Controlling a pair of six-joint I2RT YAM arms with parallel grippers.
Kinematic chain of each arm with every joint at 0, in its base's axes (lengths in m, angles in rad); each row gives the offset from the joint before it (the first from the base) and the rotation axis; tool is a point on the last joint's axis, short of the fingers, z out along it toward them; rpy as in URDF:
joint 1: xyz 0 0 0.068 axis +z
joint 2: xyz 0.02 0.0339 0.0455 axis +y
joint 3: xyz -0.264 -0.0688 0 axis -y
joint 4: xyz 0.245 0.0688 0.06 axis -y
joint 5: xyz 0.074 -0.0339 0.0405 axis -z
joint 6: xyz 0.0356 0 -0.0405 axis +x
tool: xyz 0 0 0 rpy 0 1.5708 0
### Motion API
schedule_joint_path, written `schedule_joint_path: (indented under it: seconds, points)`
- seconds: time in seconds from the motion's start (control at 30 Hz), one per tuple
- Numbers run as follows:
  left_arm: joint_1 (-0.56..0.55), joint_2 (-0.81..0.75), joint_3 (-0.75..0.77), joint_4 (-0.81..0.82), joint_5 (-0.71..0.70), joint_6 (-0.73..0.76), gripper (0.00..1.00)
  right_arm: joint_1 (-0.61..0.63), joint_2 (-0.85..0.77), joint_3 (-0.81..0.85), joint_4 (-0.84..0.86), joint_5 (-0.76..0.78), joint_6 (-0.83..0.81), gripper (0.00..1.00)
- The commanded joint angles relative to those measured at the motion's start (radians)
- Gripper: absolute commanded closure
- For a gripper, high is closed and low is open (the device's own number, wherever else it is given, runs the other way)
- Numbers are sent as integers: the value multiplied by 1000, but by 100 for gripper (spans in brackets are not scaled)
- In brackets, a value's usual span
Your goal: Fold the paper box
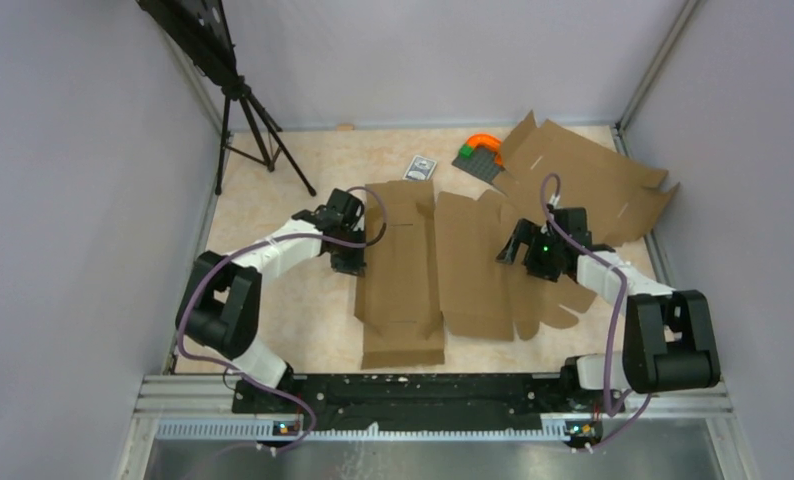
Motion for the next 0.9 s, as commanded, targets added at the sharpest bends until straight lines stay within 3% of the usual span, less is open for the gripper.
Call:
schedule_joint_path:
  seconds: [0.0,0.23,0.47,0.87]
  points:
    - [-26,36,34,34,54,-2,99,69,18,52,-67,-64,-15,6]
    - [-33,48,45,36,54,-3,99,130,28,83,-108,14,-31,7]
    - [-42,38,69,-8,-6,12,98,147,-6,119,-207,204,-96,12]
    - [-90,89,157,-98,-111,19,98,296,37,189,-281,333,-112,13]
